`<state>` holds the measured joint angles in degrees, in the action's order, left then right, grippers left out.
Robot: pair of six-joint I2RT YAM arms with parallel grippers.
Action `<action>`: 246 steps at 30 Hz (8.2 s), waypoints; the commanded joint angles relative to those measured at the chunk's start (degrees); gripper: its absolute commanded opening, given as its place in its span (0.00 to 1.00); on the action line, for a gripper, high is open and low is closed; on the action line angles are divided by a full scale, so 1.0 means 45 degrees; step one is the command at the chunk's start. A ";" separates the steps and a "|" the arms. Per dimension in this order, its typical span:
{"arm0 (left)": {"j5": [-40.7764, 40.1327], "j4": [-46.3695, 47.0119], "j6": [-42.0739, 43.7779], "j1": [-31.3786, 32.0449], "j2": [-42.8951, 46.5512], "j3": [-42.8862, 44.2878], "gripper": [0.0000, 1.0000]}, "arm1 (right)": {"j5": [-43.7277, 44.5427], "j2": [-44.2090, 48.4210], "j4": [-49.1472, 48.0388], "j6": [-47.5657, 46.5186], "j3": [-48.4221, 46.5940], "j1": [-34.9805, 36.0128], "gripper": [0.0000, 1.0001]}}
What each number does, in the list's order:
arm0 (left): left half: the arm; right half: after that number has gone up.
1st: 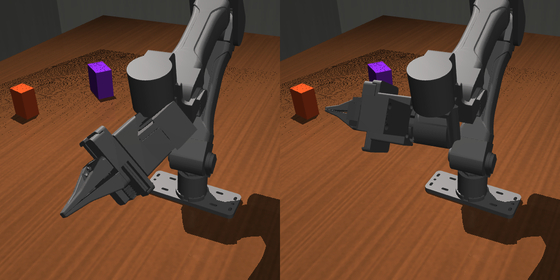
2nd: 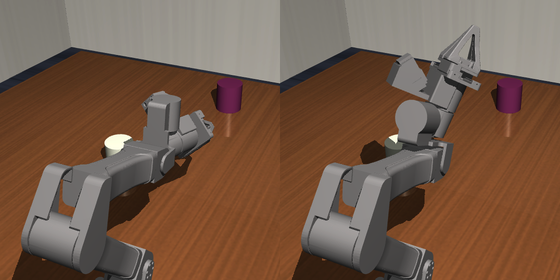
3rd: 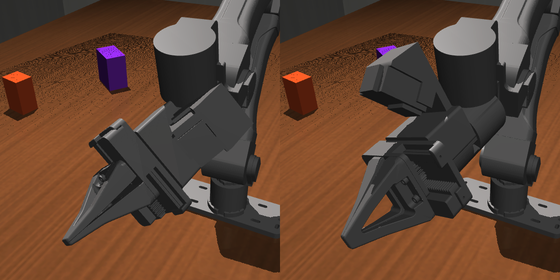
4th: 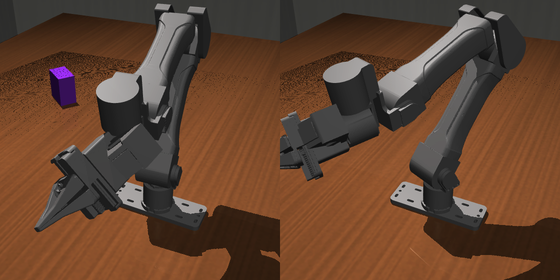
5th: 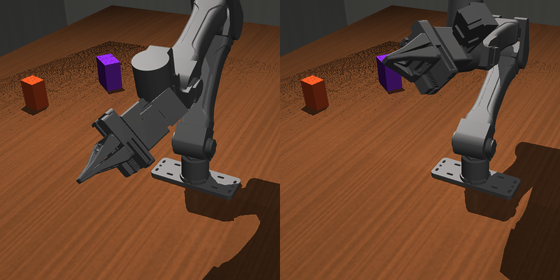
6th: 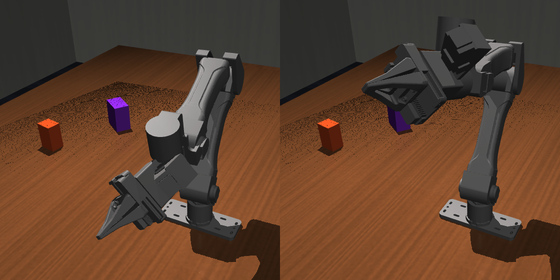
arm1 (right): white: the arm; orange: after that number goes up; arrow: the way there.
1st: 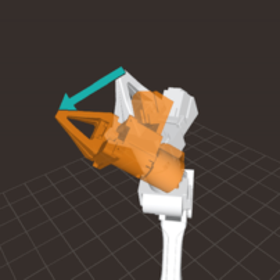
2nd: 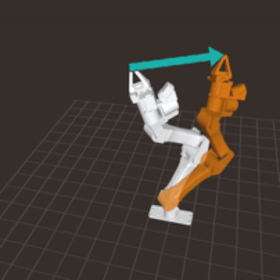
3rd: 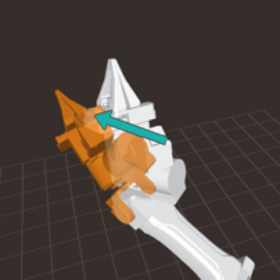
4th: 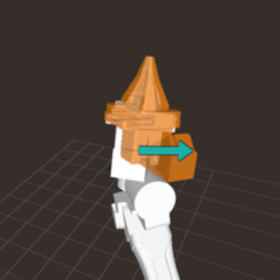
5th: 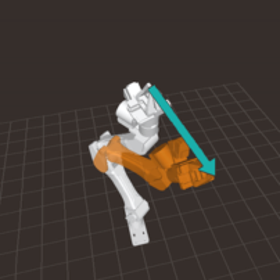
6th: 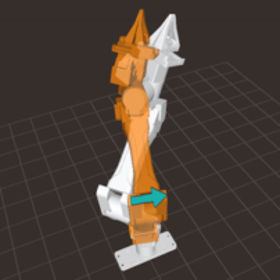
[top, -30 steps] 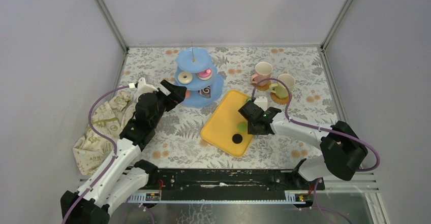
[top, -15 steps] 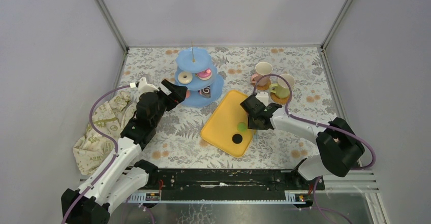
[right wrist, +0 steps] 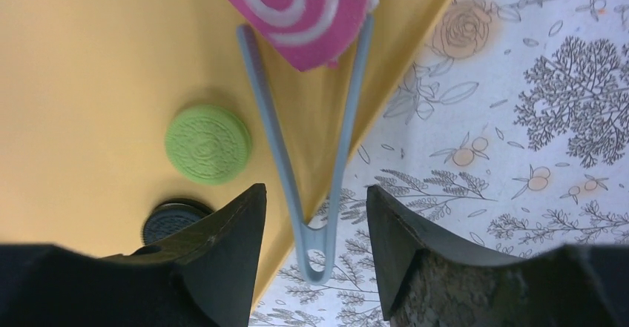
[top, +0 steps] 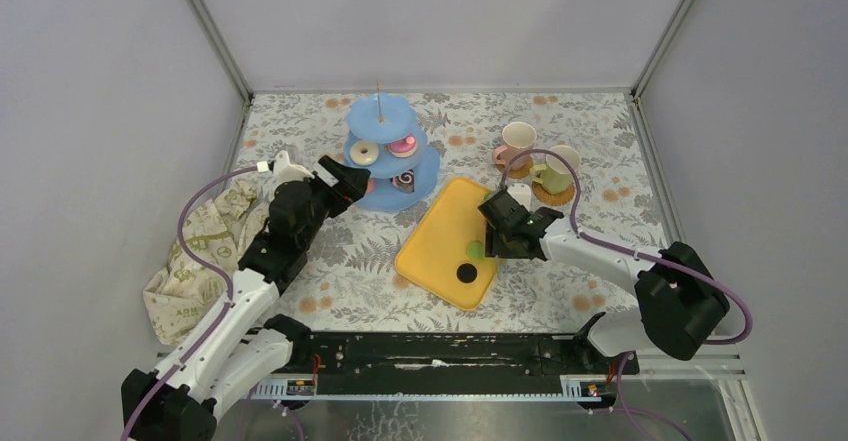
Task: Serve the afternoon tea
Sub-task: Place the clamp on the tray, then pick up the desert from the tray.
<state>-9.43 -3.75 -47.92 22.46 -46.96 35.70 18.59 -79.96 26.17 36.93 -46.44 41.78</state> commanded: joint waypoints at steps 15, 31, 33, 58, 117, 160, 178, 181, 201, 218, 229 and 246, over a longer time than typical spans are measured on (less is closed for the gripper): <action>0.0141 0.0829 -0.0160 -0.0008 0.0027 -0.0310 0.97 | -0.0490 -0.0292 -0.0784 0.0253 0.1005 -0.0067 0.53; 0.0080 0.0825 -0.0096 -0.0042 0.0090 -0.0357 0.97 | -0.0014 -0.0369 -0.0875 0.0054 0.0848 -0.0013 0.39; 0.0057 0.0796 -0.0074 -0.0049 0.0120 -0.0356 0.97 | -0.0024 -0.0437 -0.0875 0.0002 0.0748 -0.0010 0.39; 0.0043 0.0723 0.0004 -0.0049 0.0211 -0.0317 0.97 | -0.0127 -0.1233 -0.0955 -0.0726 -0.0295 -0.0062 0.38; -0.0295 0.0399 0.0024 -0.0059 0.0434 -0.0278 0.97 | -0.1568 0.1110 -0.0026 0.0277 0.1098 0.0534 0.22; -0.0023 0.0813 -0.0179 -0.0050 -0.0112 -0.0462 0.97 | -0.1766 0.0130 -0.0138 -0.0335 -0.0033 -0.0190 0.54; -0.0003 0.0850 -0.0287 -0.0040 0.0037 -0.0561 0.97 | -0.1297 -0.0551 -0.0190 -0.0070 0.0206 0.0359 0.62; 0.0018 0.0838 -0.0288 -0.0050 0.0063 -0.0589 0.97 | -0.1083 -0.0804 -0.0199 0.0026 0.0136 0.0610 0.62; 0.0056 0.0882 -0.0308 -0.0048 0.0023 -0.0629 0.97 | -0.0170 -0.1476 -0.0211 0.0310 0.0125 0.0847 0.48; 0.0022 0.0872 -0.0229 -0.0049 -0.0050 -0.0551 0.97 | -0.0408 -0.1671 -0.0348 -0.0226 -0.0381 0.0248 0.49; 0.0010 0.0877 -0.0230 -0.0052 -0.0151 -0.0570 0.97 | -0.0758 -0.1847 -0.0575 -0.0725 -0.0582 -0.0084 0.41; -0.0090 0.0798 -0.0191 -0.0058 0.0087 -0.0590 0.97 | -0.1223 -0.0845 -0.0549 -0.0794 -0.0131 -0.0125 0.16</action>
<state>-9.39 -3.01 -49.19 22.44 -47.55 33.61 13.87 -87.00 24.43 33.67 -46.98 41.50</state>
